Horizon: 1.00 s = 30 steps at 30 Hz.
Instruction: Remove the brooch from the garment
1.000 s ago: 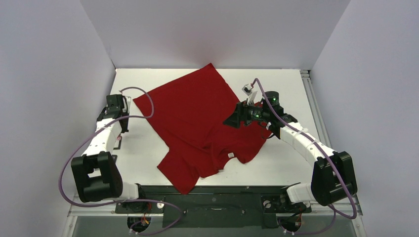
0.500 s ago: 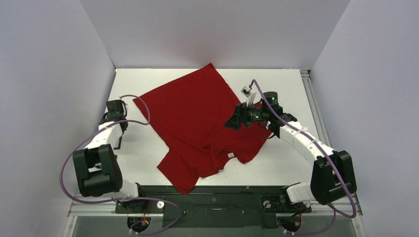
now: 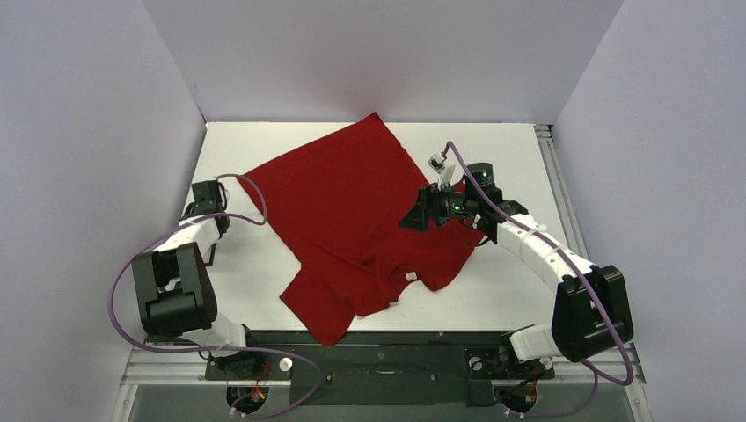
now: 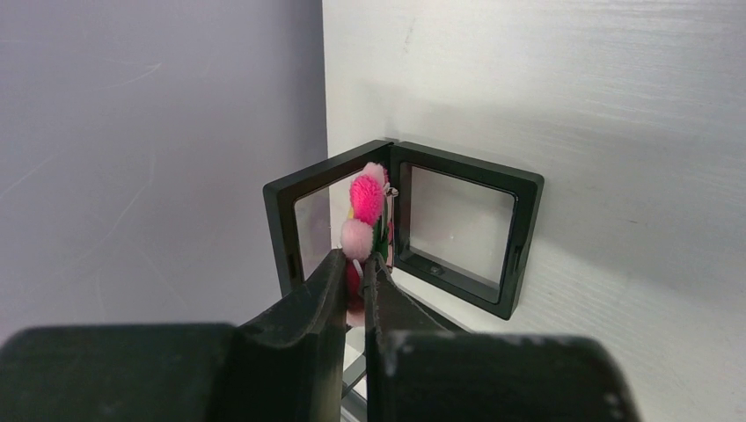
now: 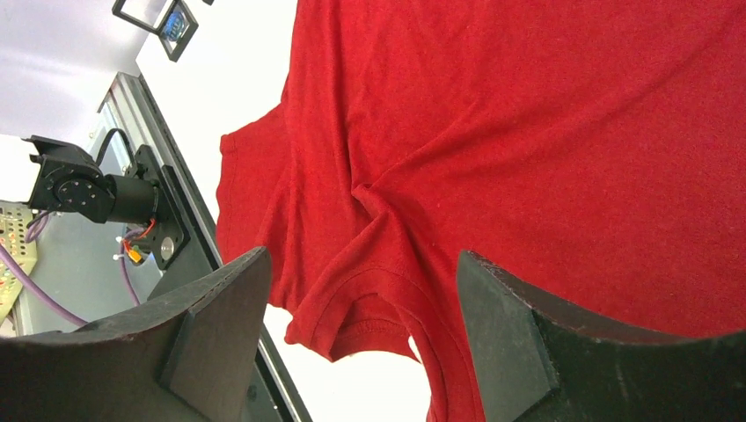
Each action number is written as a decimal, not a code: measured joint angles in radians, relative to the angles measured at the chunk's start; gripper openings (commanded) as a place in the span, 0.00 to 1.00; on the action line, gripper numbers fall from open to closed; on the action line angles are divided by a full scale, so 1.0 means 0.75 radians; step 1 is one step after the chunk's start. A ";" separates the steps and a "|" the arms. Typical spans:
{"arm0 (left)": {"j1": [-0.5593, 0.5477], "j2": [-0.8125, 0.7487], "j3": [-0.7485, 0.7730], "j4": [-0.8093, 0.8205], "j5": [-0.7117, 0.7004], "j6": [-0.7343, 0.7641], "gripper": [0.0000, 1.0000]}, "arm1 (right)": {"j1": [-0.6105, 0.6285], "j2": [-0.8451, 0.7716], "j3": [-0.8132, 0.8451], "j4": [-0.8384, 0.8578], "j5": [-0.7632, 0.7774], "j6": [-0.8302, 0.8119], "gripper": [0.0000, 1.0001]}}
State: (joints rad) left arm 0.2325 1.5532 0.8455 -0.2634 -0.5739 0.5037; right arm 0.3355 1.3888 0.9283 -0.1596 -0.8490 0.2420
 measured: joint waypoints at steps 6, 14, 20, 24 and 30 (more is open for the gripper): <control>0.000 0.007 -0.002 -0.006 0.038 -0.003 0.20 | 0.007 0.000 0.013 -0.025 0.000 -0.010 0.72; 0.000 0.007 -0.002 -0.064 0.121 -0.015 0.32 | 0.016 0.004 0.025 -0.040 0.001 -0.030 0.72; -0.002 0.017 -0.002 -0.098 0.158 -0.023 0.35 | 0.025 0.014 0.030 -0.054 0.005 -0.042 0.72; -0.005 0.023 -0.002 -0.122 0.177 -0.031 0.41 | 0.038 0.015 0.037 -0.060 0.007 -0.053 0.72; -0.005 0.023 -0.002 -0.159 0.214 -0.043 0.63 | 0.056 0.018 0.049 -0.076 0.011 -0.076 0.72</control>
State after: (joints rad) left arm 0.2287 1.5707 0.8440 -0.3828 -0.4133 0.4717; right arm 0.3779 1.4025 0.9653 -0.2165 -0.8410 0.1852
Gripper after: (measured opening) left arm 0.535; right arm 0.723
